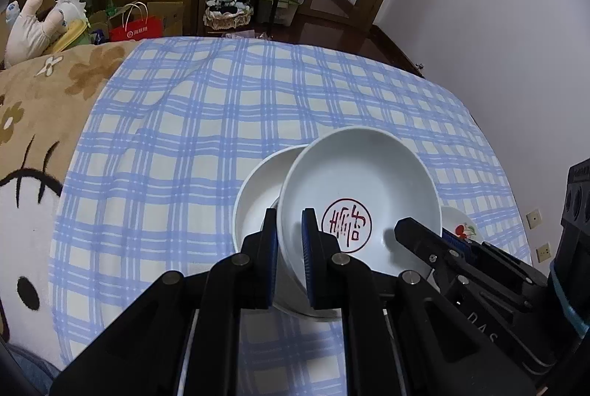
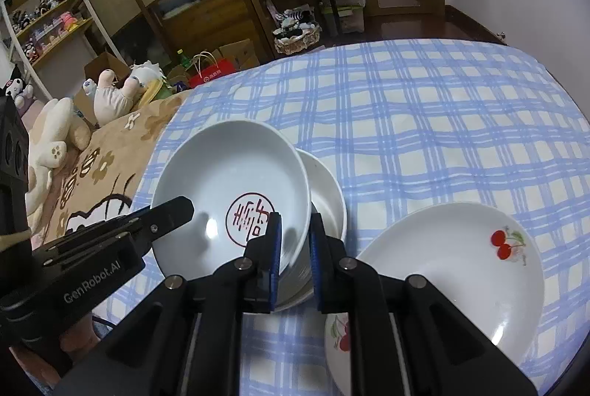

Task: Organize plates and bowls
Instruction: 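Carry the red-character bowl with both tools and lower it into the nested bowls, then hold the red-character bowl seated in the bowl stack with both tools, then grip the rim of the nested bowl stack with both tools and lift it, then carry the tilted bowl stack with both tools over the cherry plates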

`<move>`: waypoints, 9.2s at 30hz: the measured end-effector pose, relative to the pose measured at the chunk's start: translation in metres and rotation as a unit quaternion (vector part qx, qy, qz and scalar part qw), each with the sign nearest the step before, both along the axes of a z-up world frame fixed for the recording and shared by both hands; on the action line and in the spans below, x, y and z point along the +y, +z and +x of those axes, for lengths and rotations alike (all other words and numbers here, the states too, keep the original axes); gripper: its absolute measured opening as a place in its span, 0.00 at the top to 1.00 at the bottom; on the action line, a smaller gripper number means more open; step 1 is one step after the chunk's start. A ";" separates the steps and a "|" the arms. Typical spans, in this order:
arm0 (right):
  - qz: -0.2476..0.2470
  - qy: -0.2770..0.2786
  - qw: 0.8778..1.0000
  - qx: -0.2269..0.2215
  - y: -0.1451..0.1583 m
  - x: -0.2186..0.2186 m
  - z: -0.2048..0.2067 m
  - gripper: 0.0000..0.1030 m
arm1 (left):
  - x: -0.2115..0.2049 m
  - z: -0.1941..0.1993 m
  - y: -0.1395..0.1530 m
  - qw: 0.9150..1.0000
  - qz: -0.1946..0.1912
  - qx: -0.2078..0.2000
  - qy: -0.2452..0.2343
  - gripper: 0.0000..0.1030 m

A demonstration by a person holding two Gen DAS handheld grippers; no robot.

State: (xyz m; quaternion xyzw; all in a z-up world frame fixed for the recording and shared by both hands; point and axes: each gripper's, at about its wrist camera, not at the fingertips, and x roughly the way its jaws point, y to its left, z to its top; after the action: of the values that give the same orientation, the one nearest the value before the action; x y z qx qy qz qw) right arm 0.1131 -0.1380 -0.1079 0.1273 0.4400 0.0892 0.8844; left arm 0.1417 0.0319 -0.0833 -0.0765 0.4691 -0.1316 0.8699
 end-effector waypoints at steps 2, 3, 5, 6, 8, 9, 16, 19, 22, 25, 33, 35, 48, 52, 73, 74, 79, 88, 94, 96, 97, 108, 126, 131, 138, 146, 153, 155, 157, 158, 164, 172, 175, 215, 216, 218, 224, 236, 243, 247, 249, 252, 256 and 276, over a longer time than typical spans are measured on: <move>0.002 -0.003 1.000 0.003 -0.006 0.001 0.001 0.85 | 0.002 0.004 -0.008 1.000 -0.004 0.011 0.002 0.90; 0.005 -0.005 1.000 0.005 -0.009 0.001 0.002 0.85 | 0.003 0.006 -0.011 1.000 -0.006 0.015 0.003 0.90; 0.006 -0.006 1.000 0.009 -0.014 0.002 0.002 0.85 | 0.005 0.010 -0.019 1.000 -0.009 0.026 0.004 0.90; 0.002 -0.006 1.000 0.012 -0.017 0.004 0.002 0.85 | 0.005 0.011 -0.022 0.999 -0.010 0.031 0.004 0.90; -0.004 -0.006 1.000 0.014 -0.020 0.007 0.002 0.84 | 0.007 0.013 -0.025 0.999 -0.013 0.034 0.006 0.90; -0.006 -0.006 1.000 0.012 -0.021 0.008 0.002 0.83 | 0.007 0.013 -0.026 0.999 -0.013 0.032 0.006 0.90; -0.013 -0.011 1.000 0.007 -0.023 0.013 0.000 0.82 | 0.013 0.011 -0.030 0.999 -0.022 0.025 0.005 0.90; -0.009 -0.015 1.000 0.010 -0.024 0.013 0.000 0.82 | 0.009 0.009 -0.030 1.000 -0.007 0.018 -0.001 0.90; -0.021 -0.011 1.000 0.011 -0.024 0.014 0.001 0.82 | 0.008 0.011 -0.029 1.000 -0.002 0.023 -0.010 0.89; -0.021 -0.008 1.000 0.011 -0.024 0.013 -0.001 0.82 | 0.009 0.012 -0.029 1.000 -0.005 0.025 -0.013 0.89; -0.021 -0.009 1.000 0.013 -0.024 0.012 -0.003 0.82 | 0.007 0.013 -0.031 1.000 0.010 0.023 -0.016 0.89; -0.022 -0.011 1.000 0.013 -0.023 0.011 -0.004 0.82 | 0.006 0.013 -0.034 0.999 0.014 0.029 -0.018 0.89; -0.019 -0.019 1.000 0.014 -0.024 0.004 -0.008 0.81 | 0.005 0.013 -0.036 0.999 0.028 0.029 -0.022 0.89; -0.006 -0.017 1.000 0.015 -0.023 0.001 -0.010 0.80 | 0.010 0.013 -0.032 0.999 0.022 0.028 -0.019 0.87; -0.013 -0.047 0.999 0.004 -0.009 -0.019 -0.015 0.62 | 0.042 0.021 -0.026 0.999 0.012 0.044 -0.009 0.84; -0.010 -0.047 0.999 0.005 -0.009 -0.019 -0.015 0.62 | 0.042 0.021 -0.027 0.999 0.008 0.048 -0.011 0.84; -0.011 -0.053 0.999 0.005 -0.008 -0.021 -0.015 0.58 | 0.042 0.025 -0.032 0.998 0.002 0.061 -0.015 0.80; -0.014 -0.077 0.997 0.003 -0.009 -0.040 -0.014 0.44 | 0.039 0.029 -0.035 0.998 0.015 0.059 -0.021 0.73; -0.020 -0.070 0.997 0.011 -0.017 -0.041 -0.012 0.33 | 0.035 0.034 -0.043 0.997 0.026 0.072 -0.027 0.71; -0.017 -0.068 0.997 0.015 -0.019 -0.040 -0.010 0.31 | 0.033 0.035 -0.045 0.996 0.030 0.076 -0.027 0.69; -0.017 -0.069 0.997 0.016 -0.020 -0.040 -0.009 0.25 | 0.033 0.035 -0.046 0.996 0.033 0.079 -0.028 0.67; -0.018 -0.035 0.998 0.056 -0.030 -0.047 0.015 0.18 | 0.027 0.047 -0.051 0.994 0.070 0.080 -0.026 0.57; -0.055 0.001 0.993 0.106 -0.031 -0.052 0.052 0.00 | 0.038 0.068 -0.069 0.991 0.061 0.117 0.000 0.29; -0.081 0.018 0.990 0.110 -0.027 -0.047 0.056 0.00 | 0.039 0.070 -0.070 0.991 0.059 0.119 0.001 0.27; -0.111 0.041 0.988 0.101 -0.022 -0.039 0.059 0.00 | 0.039 0.072 -0.074 0.991 0.057 0.122 0.001 0.27; -0.074 0.058 0.989 0.111 -0.027 -0.041 0.060 0.17 | 0.040 0.069 -0.072 0.992 0.052 0.113 -0.007 0.36; -0.030 0.057 0.989 0.133 -0.028 -0.034 0.061 0.52 | 0.035 0.064 -0.066 0.994 0.014 0.105 -0.017 0.62; -0.053 0.054 0.989 0.131 -0.029 -0.027 0.061 0.65 | 0.033 0.063 -0.065 0.994 0.004 0.107 -0.024 0.68; -0.051 0.058 0.988 0.131 -0.029 -0.022 0.062 0.73 | 0.033 0.060 -0.063 0.994 -0.005 0.109 -0.028 0.72; -0.049 0.060 0.988 0.134 -0.029 -0.021 0.063 0.77 | 0.033 0.060 -0.063 0.993 -0.008 0.109 -0.031 0.74; -0.084 0.062 0.985 0.139 -0.027 -0.011 0.066 0.79 | 0.023 0.053 -0.059 0.993 -0.016 0.107 -0.051 0.89; -0.084 0.064 0.982 0.156 -0.032 -0.012 0.071 0.79 | 0.014 0.051 -0.055 0.993 -0.023 0.110 -0.044 0.90; -0.082 0.066 0.980 0.171 -0.034 -0.012 0.074 0.79 | 0.017 0.053 -0.057 0.992 -0.029 0.115 -0.041 0.90; -0.028 0.033 0.980 0.195 -0.051 -0.019 0.076 0.86 | 0.023 0.076 -0.065 0.978 -0.016 0.209 -0.024 0.82; -0.027 0.032 0.980 0.194 -0.051 -0.020 0.076 0.86 | 0.023 0.076 -0.065 0.977 -0.012 0.212 -0.023 0.82; -0.020 0.030 0.981 0.192 -0.051 -0.023 0.075 0.86 | 0.022 0.076 -0.063 0.977 -0.003 0.213 -0.019 0.83; 0.002 0.018 0.982 0.190 -0.053 -0.026 0.073 0.86 | 0.013 0.077 -0.062 0.977 -0.009 0.213 -0.018 0.85; 0.016 0.008 0.983 0.185 -0.052 -0.027 0.069 0.90 | 0.012 0.072 -0.062 0.978 -0.062 0.201 -0.009 0.88; -0.018 0.008 0.985 0.170 -0.042 -0.017 0.062 0.91 | 0.021 0.071 -0.059 0.981 -0.040 0.190 -0.018 0.91; -0.028 0.010 0.985 0.169 -0.039 -0.015 0.062 0.91 | 0.021 0.069 -0.055 0.980 -0.042 0.193 -0.011 0.91; -0.033 0.012 0.985 0.170 -0.036 -0.013 0.061 0.91 | 0.021 0.069 -0.053 0.980 -0.035 0.195 -0.010 0.91; -0.030 0.014 0.985 0.171 -0.033 -0.014 0.061 0.91 | 0.017 0.070 -0.052 0.980 -0.019 0.198 -0.016 0.91; -0.016 0.012 0.984 0.174 -0.032 -0.015 0.062 0.91 | 0.016 0.073 -0.053 0.978 -0.028 0.207 -0.009 0.90; -0.055 0.010 0.986 0.158 -0.028 -0.003 0.056 0.91 | 0.033 0.061 -0.040 0.982 -0.045 0.184 -0.006 0.86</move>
State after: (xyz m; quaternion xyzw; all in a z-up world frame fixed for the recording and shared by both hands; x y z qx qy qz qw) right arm 0.1688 -0.1415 -0.1356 0.0864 0.5801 0.0521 0.8083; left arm 0.2023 0.0648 -0.1237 -0.1355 0.6155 -0.1418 0.7634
